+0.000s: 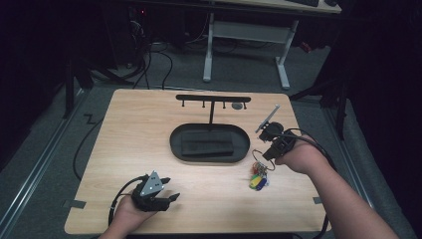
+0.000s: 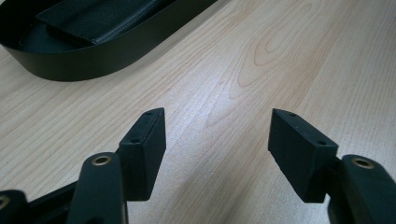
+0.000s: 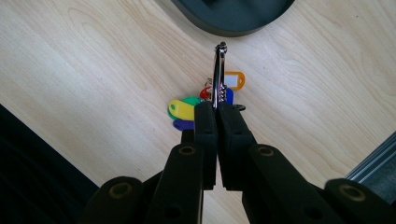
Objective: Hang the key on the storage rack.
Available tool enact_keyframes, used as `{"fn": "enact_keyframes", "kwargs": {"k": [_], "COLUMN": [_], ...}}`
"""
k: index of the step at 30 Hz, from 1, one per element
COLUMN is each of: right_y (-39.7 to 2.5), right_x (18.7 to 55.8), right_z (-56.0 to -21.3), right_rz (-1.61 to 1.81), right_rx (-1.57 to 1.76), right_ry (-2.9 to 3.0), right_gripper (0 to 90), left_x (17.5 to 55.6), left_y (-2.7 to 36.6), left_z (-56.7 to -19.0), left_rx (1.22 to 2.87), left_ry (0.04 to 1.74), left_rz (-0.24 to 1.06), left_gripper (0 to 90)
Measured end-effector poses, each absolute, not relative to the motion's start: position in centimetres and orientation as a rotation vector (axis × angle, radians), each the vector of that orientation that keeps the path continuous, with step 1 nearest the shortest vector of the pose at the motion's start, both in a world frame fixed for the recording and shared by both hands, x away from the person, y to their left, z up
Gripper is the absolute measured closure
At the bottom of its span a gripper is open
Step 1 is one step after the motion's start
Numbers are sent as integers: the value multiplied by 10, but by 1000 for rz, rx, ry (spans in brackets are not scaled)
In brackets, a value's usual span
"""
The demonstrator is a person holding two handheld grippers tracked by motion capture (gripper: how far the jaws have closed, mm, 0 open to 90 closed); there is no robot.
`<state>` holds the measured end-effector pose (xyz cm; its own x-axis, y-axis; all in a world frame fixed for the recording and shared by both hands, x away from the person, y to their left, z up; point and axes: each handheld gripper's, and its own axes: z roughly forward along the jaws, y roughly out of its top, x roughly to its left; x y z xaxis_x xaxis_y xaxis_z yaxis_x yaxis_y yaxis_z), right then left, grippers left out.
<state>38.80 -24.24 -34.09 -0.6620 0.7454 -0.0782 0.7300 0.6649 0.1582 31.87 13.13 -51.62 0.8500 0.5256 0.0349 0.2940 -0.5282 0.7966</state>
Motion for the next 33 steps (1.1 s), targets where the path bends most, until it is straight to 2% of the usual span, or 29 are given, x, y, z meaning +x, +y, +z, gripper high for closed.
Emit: {"fn": "enact_keyframes", "kwargs": {"k": [13, 21, 25, 33], "right_y": [-241, -239, -237, -227], "right_x": [392, 406, 416, 442], "right_z": [-312, -297, -291, -285], "right_rz": [204, 229, 235, 240], "right_rx": [1179, 1192, 1182, 1164], "right_ry": [2705, 2667, 2660, 2648], "right_gripper": [878, 879, 879, 879], "left_x": [320, 322, 318, 309], "left_y": [135, 137, 139, 159], "left_z": [-516, -516, -514, -517], "left_rx": [2161, 2159, 2147, 2172], "left_ry": [607, 616, 610, 698], "left_rz": [354, 355, 426, 402], "left_gripper": [372, 372, 375, 357]}}
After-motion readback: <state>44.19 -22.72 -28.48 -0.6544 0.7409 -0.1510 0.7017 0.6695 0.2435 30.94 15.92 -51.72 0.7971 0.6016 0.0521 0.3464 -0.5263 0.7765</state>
